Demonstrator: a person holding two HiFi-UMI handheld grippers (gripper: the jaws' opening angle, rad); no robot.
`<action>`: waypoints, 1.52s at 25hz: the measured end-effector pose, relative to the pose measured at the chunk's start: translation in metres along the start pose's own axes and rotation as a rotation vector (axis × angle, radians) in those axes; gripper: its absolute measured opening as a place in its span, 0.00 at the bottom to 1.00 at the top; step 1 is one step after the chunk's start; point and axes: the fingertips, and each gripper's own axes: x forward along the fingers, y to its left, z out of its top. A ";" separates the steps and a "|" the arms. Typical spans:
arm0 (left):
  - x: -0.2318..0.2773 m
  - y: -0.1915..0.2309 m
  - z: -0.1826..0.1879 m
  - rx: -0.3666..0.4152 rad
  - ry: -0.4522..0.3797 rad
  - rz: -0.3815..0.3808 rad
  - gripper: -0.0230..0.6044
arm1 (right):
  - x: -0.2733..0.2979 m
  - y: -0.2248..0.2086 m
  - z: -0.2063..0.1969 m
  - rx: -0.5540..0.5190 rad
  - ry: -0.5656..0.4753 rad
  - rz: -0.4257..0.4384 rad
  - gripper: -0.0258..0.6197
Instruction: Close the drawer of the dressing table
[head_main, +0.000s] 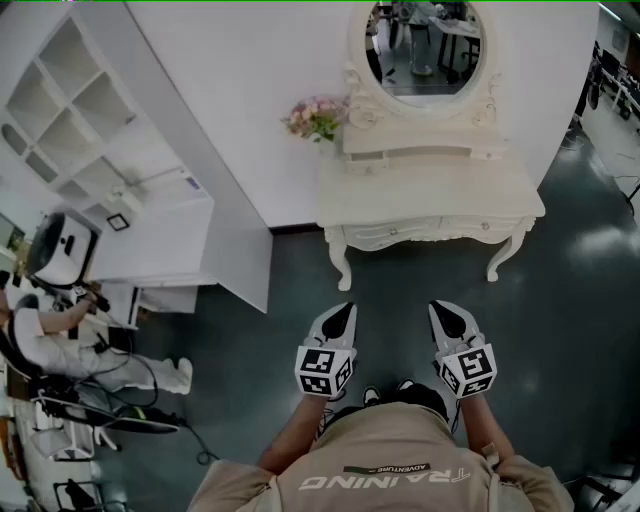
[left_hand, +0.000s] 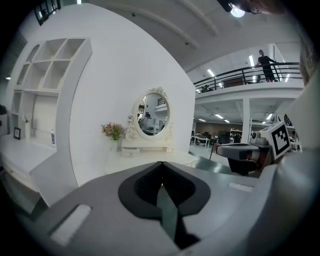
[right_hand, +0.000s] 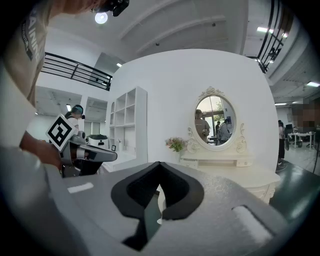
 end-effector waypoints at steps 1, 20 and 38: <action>0.005 0.000 0.003 0.021 0.003 0.006 0.06 | 0.003 -0.003 0.004 -0.002 -0.005 0.007 0.04; 0.050 -0.040 -0.006 0.013 0.080 0.039 0.06 | 0.008 -0.076 -0.003 0.024 -0.004 -0.013 0.04; 0.099 0.009 0.000 -0.094 0.078 0.075 0.06 | 0.065 -0.110 -0.001 0.012 0.008 -0.002 0.04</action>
